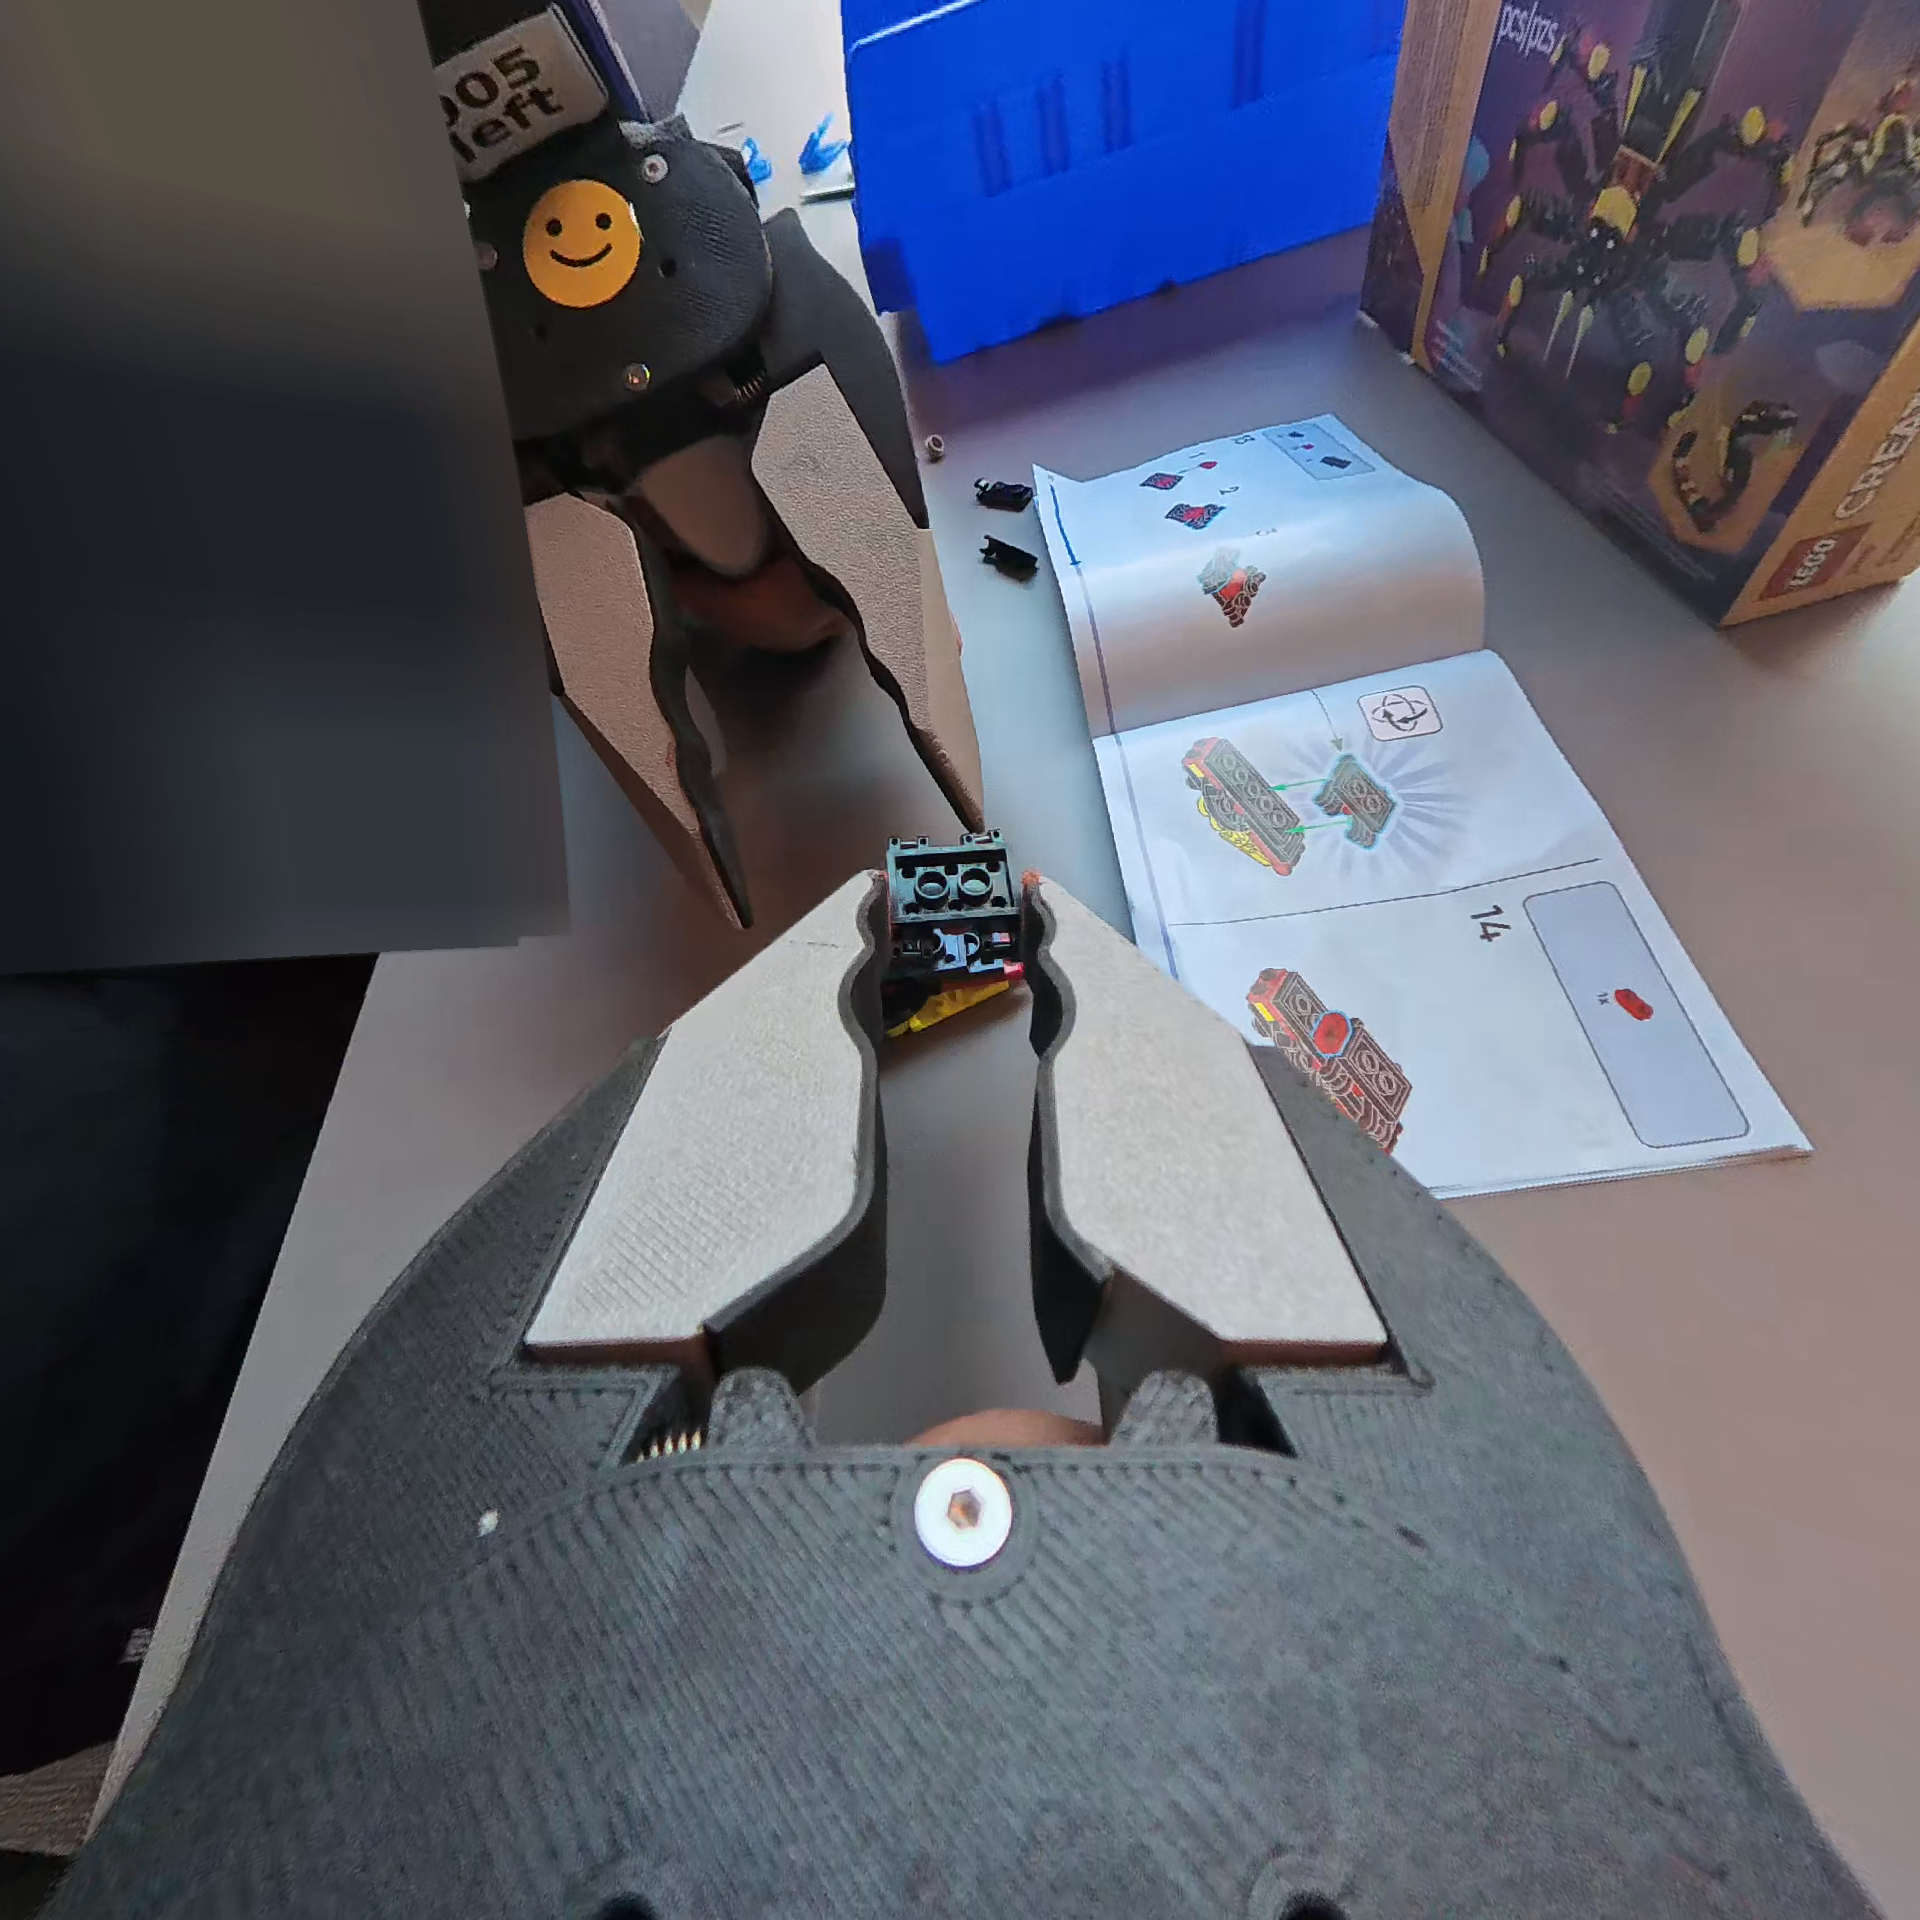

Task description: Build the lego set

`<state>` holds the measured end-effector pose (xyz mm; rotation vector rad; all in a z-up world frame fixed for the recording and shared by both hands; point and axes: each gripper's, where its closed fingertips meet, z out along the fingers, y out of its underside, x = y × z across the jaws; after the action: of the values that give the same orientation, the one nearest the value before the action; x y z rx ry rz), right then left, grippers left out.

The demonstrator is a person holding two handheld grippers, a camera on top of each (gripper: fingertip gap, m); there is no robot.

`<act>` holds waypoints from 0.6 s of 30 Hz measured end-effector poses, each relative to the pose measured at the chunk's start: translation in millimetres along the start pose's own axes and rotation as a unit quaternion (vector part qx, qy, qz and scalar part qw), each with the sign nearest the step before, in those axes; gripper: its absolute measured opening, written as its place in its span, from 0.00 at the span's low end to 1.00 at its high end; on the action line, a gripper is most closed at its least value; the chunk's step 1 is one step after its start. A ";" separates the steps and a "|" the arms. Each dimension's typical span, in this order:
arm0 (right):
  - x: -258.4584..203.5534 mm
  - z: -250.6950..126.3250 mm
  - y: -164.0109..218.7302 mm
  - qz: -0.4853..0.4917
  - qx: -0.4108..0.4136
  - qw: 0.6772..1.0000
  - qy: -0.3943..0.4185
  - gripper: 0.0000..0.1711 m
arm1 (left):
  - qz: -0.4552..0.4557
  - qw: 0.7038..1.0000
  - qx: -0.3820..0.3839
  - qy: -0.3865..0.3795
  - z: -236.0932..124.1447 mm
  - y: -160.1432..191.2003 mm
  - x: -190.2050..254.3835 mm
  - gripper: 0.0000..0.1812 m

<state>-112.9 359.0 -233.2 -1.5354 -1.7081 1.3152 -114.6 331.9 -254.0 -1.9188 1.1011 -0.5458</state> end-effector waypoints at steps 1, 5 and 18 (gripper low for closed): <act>-0.8 0.3 -0.1 -0.005 -0.001 1.000 0.001 0.12 | 0.000 1.000 0.000 0.000 0.0 0.0 0.0 0.30; -1.0 3.2 3.1 -0.014 -0.011 1.000 0.006 0.13 | 0.000 1.000 0.000 0.000 0.0 0.0 0.1 0.30; -1.1 -2.2 -5.9 0.064 0.023 0.997 -0.037 0.12 | -0.001 1.000 -0.003 0.001 0.5 0.7 0.1 0.30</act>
<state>-113.5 359.2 -226.9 -1.6109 -1.6342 1.4830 -114.5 331.8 -254.8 -1.9246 1.1037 -0.5456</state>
